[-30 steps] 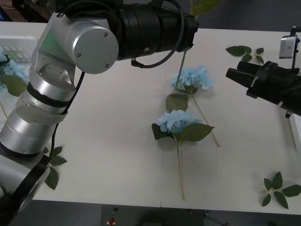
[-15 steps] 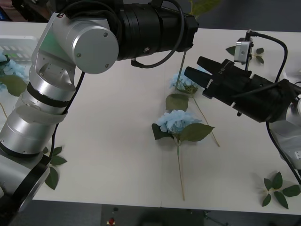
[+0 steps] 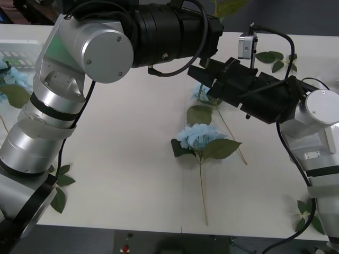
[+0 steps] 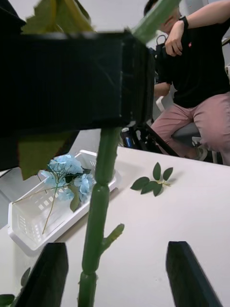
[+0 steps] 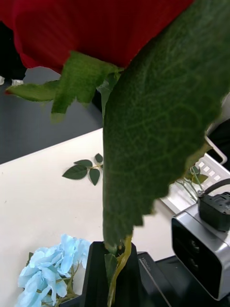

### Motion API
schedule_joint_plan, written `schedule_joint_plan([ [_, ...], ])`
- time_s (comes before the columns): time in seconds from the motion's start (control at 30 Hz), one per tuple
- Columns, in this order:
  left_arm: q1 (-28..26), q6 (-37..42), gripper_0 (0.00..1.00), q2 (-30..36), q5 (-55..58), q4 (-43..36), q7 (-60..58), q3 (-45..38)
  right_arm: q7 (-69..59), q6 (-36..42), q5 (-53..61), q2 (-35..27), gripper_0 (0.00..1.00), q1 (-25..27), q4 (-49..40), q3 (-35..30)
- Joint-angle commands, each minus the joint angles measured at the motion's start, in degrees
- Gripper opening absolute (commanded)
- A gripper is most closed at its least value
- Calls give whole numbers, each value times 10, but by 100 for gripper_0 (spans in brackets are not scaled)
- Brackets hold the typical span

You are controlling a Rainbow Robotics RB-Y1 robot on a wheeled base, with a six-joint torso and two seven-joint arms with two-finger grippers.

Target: Put the red flowers into the right box and the blue flowers into the left box

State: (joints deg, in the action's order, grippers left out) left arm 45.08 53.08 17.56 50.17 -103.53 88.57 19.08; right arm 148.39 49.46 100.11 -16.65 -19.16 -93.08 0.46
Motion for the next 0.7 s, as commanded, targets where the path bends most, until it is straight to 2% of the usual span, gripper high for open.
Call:
schedule_joint_plan([
  [0.03,5,-4,0,0,-2,-18,3,-9,22,4,-5,15,36,-27,16,7],
  [0.1,5,-4,0,0,-2,-18,3,-9,22,5,-7,18,23,-34,23,8],
  [0.17,5,-4,0,0,-2,-18,3,-9,20,5,-11,19,5,-40,26,10],
  [0.2,5,-4,0,0,-2,-18,3,-9,19,5,-16,20,0,-40,25,12],
  [0.37,5,-4,0,0,-2,-18,3,-9,16,5,-18,21,0,-43,26,16],
  [0.43,5,-4,84,0,-2,-18,3,-9,15,7,-18,21,0,-44,26,15],
  [0.5,5,-4,100,0,-2,-18,3,-9,14,8,-18,21,0,-44,26,15],
  [0.7,5,-4,100,0,-2,-18,3,-9,11,9,-20,21,0,-44,26,16],
])
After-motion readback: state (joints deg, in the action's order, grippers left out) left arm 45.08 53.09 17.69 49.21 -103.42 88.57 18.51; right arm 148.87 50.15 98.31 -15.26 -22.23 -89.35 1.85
